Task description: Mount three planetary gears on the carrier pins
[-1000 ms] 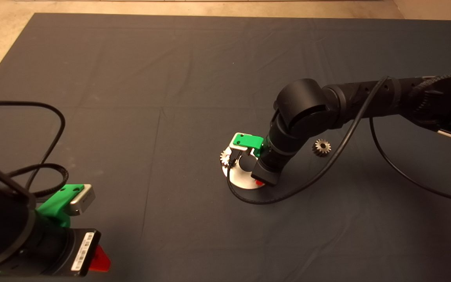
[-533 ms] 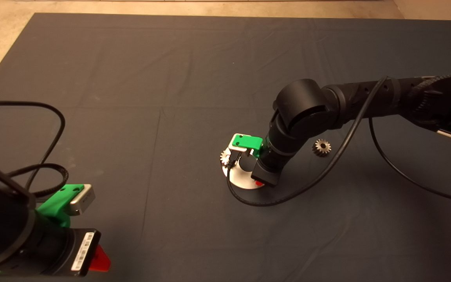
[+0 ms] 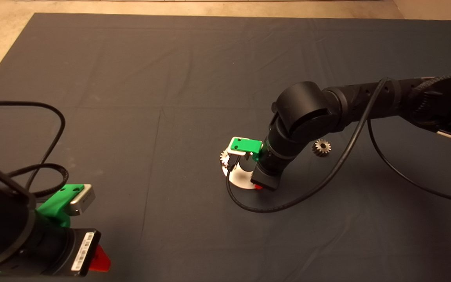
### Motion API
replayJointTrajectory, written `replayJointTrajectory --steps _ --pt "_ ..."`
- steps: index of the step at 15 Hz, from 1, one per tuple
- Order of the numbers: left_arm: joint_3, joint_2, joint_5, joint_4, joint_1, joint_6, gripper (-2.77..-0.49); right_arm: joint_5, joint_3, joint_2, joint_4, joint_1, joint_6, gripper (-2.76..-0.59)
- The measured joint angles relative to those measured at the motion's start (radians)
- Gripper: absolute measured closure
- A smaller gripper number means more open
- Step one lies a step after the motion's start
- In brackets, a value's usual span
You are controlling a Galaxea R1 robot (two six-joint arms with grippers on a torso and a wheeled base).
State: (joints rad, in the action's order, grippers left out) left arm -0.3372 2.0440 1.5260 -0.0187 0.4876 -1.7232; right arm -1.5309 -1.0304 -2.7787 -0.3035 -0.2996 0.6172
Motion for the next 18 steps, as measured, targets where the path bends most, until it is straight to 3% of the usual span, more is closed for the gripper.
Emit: replayJointTrajectory --steps 7,18 --pt "0.0 0.0 0.0 0.0 -0.008 0.0 -1.89 0.0 0.0 0.005 -0.036 0.0 -0.007 -1.12" --pt "0.0 0.0 0.0 0.0 -0.017 0.0 -1.89 0.0 0.019 0.006 -0.048 0.015 -0.022 -1.12"
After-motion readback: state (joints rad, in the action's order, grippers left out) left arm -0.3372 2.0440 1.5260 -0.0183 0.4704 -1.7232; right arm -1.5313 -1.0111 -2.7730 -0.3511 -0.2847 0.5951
